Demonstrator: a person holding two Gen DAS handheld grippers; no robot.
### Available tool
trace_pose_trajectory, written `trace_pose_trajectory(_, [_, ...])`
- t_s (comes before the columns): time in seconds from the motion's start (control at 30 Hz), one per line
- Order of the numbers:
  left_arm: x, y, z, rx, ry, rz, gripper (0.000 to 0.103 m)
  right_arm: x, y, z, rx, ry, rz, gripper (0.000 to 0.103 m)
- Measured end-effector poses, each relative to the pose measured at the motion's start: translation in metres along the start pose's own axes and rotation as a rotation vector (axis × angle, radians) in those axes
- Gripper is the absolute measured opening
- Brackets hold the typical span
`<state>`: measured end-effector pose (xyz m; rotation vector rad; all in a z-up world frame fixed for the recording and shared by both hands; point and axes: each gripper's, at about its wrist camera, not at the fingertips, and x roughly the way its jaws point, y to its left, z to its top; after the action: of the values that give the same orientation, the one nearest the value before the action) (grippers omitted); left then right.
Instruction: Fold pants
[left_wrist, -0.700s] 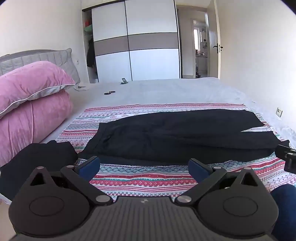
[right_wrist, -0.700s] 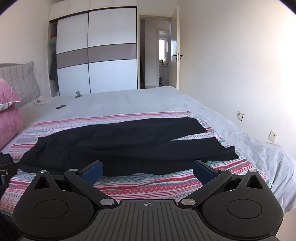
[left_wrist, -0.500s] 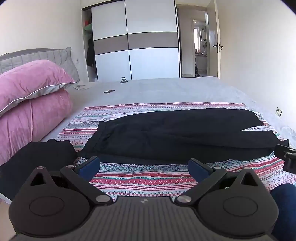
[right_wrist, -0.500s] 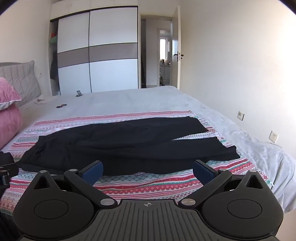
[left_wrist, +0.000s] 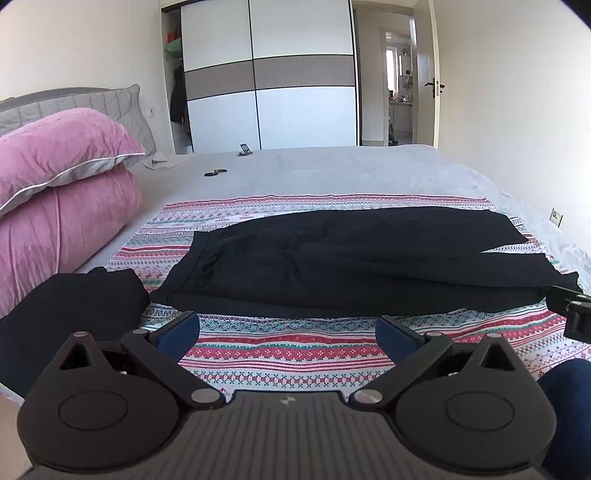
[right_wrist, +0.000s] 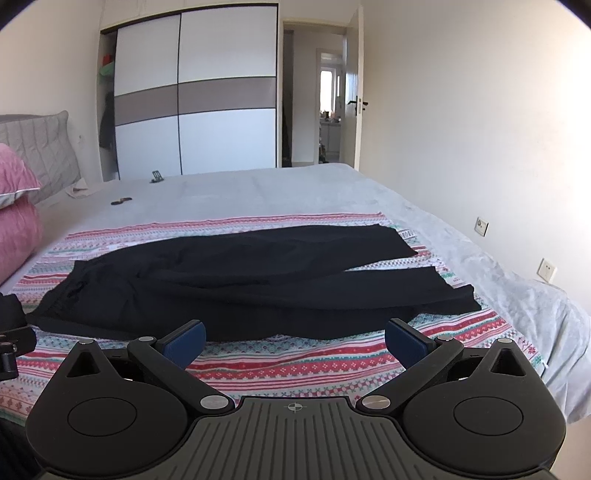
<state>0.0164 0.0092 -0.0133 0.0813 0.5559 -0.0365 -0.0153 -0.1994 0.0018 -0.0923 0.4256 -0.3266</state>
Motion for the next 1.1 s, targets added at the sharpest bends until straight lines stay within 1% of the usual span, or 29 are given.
trace_pose_trajectory(0.2, [0.011,0.006,-0.002,-0.022,0.013,0.004,0.101,0.007,0.004,-0.002,-0.005,0.016,-0.008,0.103])
trace_pose_trajectory(0.3, [0.014,0.012,-0.002,-0.041,0.033,0.005,0.101,0.011,0.008,-0.005,-0.018,0.022,-0.005,0.103])
trace_pose_trajectory(0.43, [0.02,0.02,-0.004,-0.038,0.029,0.029,0.101,0.018,0.01,-0.01,-0.025,0.04,-0.005,0.103])
trace_pose_trajectory(0.5, [0.028,0.027,-0.005,-0.047,0.047,0.037,0.101,0.023,0.011,-0.011,-0.029,0.047,-0.01,0.103])
trace_pose_trajectory(0.57, [0.038,0.035,-0.006,-0.057,0.084,0.04,0.101,0.031,0.013,-0.014,-0.041,0.055,-0.01,0.103])
trace_pose_trajectory(0.63, [0.052,0.048,-0.002,-0.083,0.131,0.037,0.101,0.046,0.009,-0.015,-0.033,0.084,0.007,0.103])
trace_pose_trajectory(0.7, [0.071,0.07,0.005,-0.133,0.179,0.057,0.101,0.065,-0.006,-0.014,0.03,0.128,0.024,0.103])
trace_pose_trajectory(0.73, [0.08,0.081,0.008,-0.169,0.194,0.06,0.101,0.079,-0.018,-0.012,0.083,0.157,0.023,0.103])
trace_pose_trajectory(0.77, [0.089,0.095,0.012,-0.215,0.195,0.033,0.101,0.091,-0.029,-0.012,0.128,0.181,0.013,0.103])
trace_pose_trajectory(0.8, [0.098,0.107,0.015,-0.255,0.202,-0.002,0.101,0.107,-0.043,-0.009,0.178,0.209,-0.011,0.103])
trace_pose_trajectory(0.83, [0.107,0.119,0.017,-0.293,0.224,-0.019,0.101,0.119,-0.057,-0.008,0.212,0.227,-0.045,0.103])
trace_pose_trajectory(0.87, [0.115,0.129,0.02,-0.321,0.258,-0.008,0.101,0.129,-0.07,-0.005,0.241,0.23,-0.089,0.103])
trace_pose_trajectory(0.9, [0.125,0.138,0.022,-0.351,0.27,0.002,0.101,0.141,-0.087,0.0,0.272,0.229,-0.141,0.103])
trace_pose_trajectory(0.93, [0.134,0.147,0.025,-0.37,0.288,0.021,0.101,0.15,-0.103,0.001,0.312,0.238,-0.164,0.103])
trace_pose_trajectory(1.0, [0.149,0.154,0.028,-0.391,0.308,0.048,0.101,0.172,-0.142,0.009,0.466,0.268,-0.193,0.102])
trace_pose_trajectory(1.07, [0.167,0.161,0.029,-0.431,0.331,0.044,0.101,0.192,-0.165,0.014,0.557,0.293,-0.202,0.101])
trace_pose_trajectory(1.1, [0.176,0.165,0.029,-0.454,0.336,0.026,0.101,0.206,-0.177,0.015,0.595,0.314,-0.198,0.094])
